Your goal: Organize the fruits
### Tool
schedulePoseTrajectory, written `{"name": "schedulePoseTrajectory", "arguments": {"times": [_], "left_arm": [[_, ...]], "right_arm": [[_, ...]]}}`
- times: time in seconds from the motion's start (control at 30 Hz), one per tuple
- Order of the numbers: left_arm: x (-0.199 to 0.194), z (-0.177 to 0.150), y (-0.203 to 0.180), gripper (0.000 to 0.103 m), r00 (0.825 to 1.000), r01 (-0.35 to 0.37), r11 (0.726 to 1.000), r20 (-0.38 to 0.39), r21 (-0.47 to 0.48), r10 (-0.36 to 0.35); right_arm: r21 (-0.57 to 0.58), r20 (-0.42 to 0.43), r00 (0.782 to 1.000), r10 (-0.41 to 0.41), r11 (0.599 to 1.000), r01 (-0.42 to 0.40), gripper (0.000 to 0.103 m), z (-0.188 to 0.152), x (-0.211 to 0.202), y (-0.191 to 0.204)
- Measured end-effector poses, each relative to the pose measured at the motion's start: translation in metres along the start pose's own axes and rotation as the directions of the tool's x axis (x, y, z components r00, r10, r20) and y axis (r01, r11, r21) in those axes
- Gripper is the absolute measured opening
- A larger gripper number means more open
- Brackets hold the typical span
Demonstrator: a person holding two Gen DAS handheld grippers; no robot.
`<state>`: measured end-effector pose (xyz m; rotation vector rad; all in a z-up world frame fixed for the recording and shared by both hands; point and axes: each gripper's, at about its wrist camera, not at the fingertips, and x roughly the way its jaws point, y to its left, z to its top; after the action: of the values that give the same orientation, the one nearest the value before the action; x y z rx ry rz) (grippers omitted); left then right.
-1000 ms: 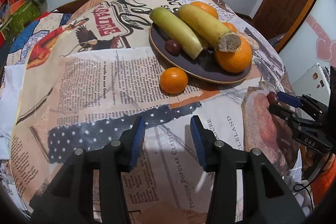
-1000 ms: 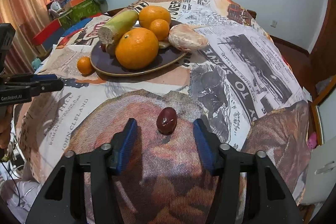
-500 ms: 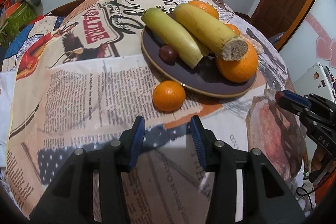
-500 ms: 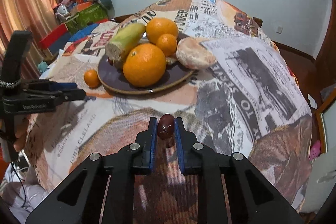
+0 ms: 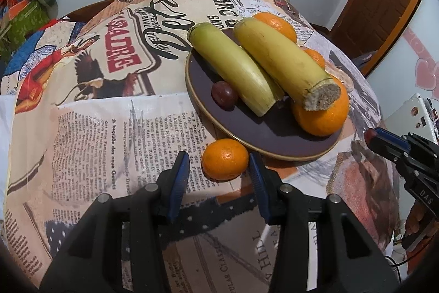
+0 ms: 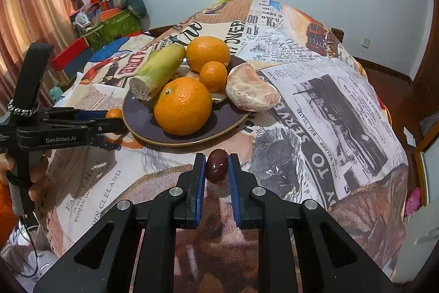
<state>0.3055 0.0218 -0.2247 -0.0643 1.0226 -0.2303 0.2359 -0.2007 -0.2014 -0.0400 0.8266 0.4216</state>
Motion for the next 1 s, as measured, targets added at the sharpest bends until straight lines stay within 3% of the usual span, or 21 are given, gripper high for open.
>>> {"name": "schedulePoseTrajectory", "arguments": {"times": [0.1, 0.3, 0.7, 1.0], "left_arm": [[-0.001, -0.001, -0.003, 0.034, 1.0, 0.004, 1.0, 0.006, 0.021, -0.005], [-0.009, -0.002, -0.007, 0.034, 1.0, -0.023, 0.999, 0.019, 0.042, 0.022], [-0.04, 0.009, -0.012, 0.034, 0.996, 0.013, 0.999, 0.093, 0.046, -0.017], [-0.02, 0.015, -0.018, 0.034, 0.998, 0.037, 0.998, 0.054, 0.052, -0.04]], "right_arm": [[0.0, 0.001, 1.0, 0.001, 1.0, -0.001, 0.015, 0.0, 0.0, 0.0], [-0.001, 0.011, 1.0, 0.003, 1.0, -0.003, 0.015, 0.004, -0.001, 0.001], [-0.01, 0.037, 0.999, 0.008, 1.0, -0.007, 0.015, 0.017, 0.001, 0.001], [-0.028, 0.039, 0.999, -0.002, 1.0, 0.003, 0.015, 0.03, 0.021, 0.002]]}}
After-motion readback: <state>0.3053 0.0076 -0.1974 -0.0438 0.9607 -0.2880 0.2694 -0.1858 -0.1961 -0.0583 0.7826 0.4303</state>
